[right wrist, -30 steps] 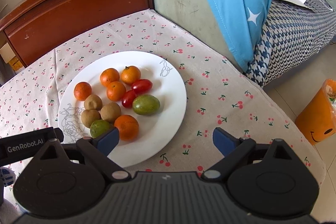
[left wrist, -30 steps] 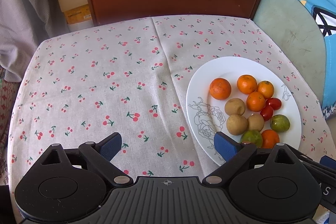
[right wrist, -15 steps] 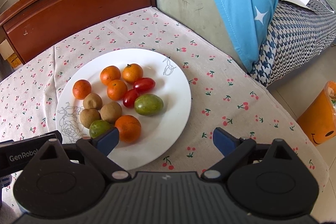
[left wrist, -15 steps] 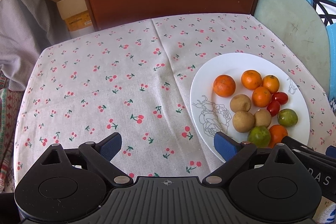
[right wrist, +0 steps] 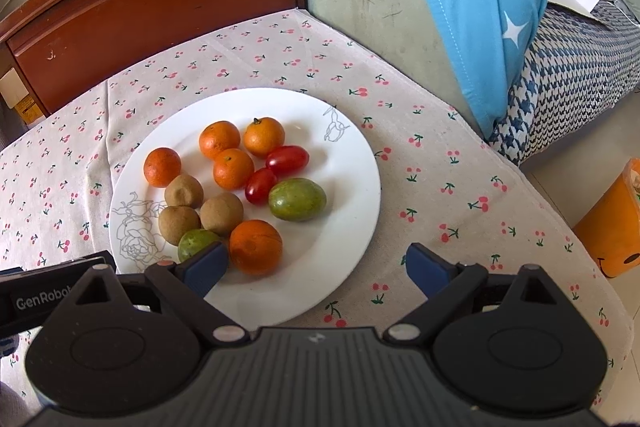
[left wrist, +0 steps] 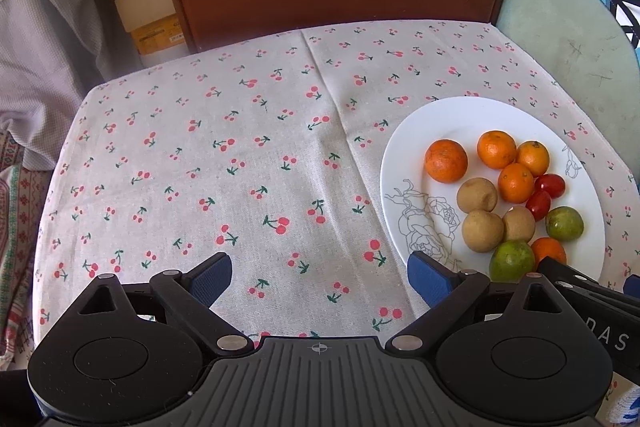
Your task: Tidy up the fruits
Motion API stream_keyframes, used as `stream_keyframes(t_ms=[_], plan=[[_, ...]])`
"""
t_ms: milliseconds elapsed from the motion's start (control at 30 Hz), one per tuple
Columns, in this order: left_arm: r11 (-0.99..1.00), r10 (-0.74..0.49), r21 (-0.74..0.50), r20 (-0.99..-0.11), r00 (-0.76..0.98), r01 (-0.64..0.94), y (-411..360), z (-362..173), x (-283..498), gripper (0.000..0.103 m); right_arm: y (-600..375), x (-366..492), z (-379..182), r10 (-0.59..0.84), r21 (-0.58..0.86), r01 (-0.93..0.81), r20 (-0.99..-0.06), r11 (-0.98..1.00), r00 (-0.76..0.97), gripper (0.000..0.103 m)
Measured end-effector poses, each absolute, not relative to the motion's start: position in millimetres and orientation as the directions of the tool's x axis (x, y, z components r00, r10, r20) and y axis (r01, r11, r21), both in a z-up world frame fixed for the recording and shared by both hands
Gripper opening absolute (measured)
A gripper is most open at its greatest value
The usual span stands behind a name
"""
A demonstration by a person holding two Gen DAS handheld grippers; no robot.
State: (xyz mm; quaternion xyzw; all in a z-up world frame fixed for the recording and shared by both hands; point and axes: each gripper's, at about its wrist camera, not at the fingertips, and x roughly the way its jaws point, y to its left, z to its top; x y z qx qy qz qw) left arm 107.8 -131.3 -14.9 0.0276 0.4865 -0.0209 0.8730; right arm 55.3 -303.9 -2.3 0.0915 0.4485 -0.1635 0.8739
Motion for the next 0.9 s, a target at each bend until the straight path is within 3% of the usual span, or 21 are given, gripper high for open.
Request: stream_keyframes(t_ms=[600,900], plan=[[0.997,-0.004,0.040,-0.850,0.527,0.073,-130.0,-15.1,104.5,0.096,-301.2,53.9,0.7,-0.214,-0.011,0.351,-0.811,0.936,0.545,0.096],[0.993,-0.016,0.059,-0.797,0.604,0.105,-130.9,4.9,90.2,0.096,-297.4,42.7,19.3,-0.223,-0.008,0.347,-0.780,0.938,0.585,0.096]])
